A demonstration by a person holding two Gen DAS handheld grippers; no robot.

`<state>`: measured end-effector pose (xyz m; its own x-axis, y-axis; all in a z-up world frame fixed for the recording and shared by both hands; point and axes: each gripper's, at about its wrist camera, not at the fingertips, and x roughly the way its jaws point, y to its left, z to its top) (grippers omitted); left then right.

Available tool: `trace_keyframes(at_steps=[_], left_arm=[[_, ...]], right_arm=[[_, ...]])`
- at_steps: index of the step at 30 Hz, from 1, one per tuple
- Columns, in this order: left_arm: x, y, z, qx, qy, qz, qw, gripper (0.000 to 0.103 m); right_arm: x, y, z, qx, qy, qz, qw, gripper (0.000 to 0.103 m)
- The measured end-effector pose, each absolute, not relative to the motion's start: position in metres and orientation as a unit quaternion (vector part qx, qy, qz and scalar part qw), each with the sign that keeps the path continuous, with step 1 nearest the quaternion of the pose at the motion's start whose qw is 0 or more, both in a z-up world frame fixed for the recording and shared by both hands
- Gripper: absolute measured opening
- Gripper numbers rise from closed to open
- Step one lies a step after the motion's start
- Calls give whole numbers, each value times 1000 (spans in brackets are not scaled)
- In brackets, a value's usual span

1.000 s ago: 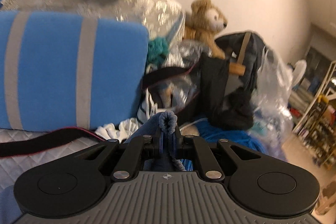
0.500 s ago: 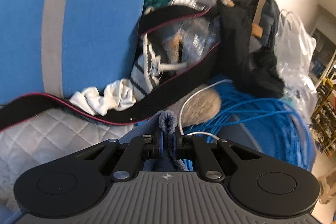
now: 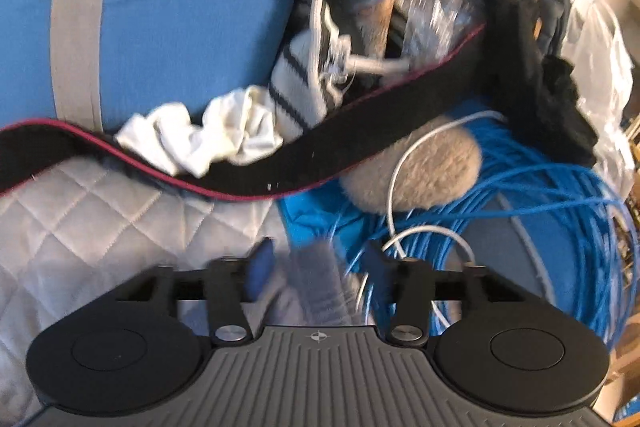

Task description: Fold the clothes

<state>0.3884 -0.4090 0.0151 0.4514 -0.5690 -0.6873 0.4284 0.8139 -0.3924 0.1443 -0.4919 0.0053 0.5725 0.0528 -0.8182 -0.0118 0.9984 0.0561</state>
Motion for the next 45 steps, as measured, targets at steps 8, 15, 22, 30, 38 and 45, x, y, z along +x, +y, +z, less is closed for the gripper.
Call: trace_keyframes(at_steps=[8, 15, 22, 30, 38, 45], left_arm=[[350, -365, 65, -98, 393, -310, 860, 69], [277, -293, 106, -48, 343, -334, 877, 80], [214, -206, 119, -11, 296, -317, 901, 83], [161, -118, 102, 32, 293, -261, 919, 83], [119, -26, 84, 50, 302, -198, 931, 83], [97, 36, 60, 106, 326, -147, 928, 83]], right_arm=[[140, -487, 10, 9, 458, 17, 889, 11], [137, -485, 17, -8, 459, 15, 888, 31], [116, -480, 34, -47, 437, 28, 898, 71], [84, -451, 50, -123, 395, 54, 909, 89], [65, -415, 75, -133, 353, 92, 921, 101], [58, -364, 87, -152, 322, 127, 926, 103]])
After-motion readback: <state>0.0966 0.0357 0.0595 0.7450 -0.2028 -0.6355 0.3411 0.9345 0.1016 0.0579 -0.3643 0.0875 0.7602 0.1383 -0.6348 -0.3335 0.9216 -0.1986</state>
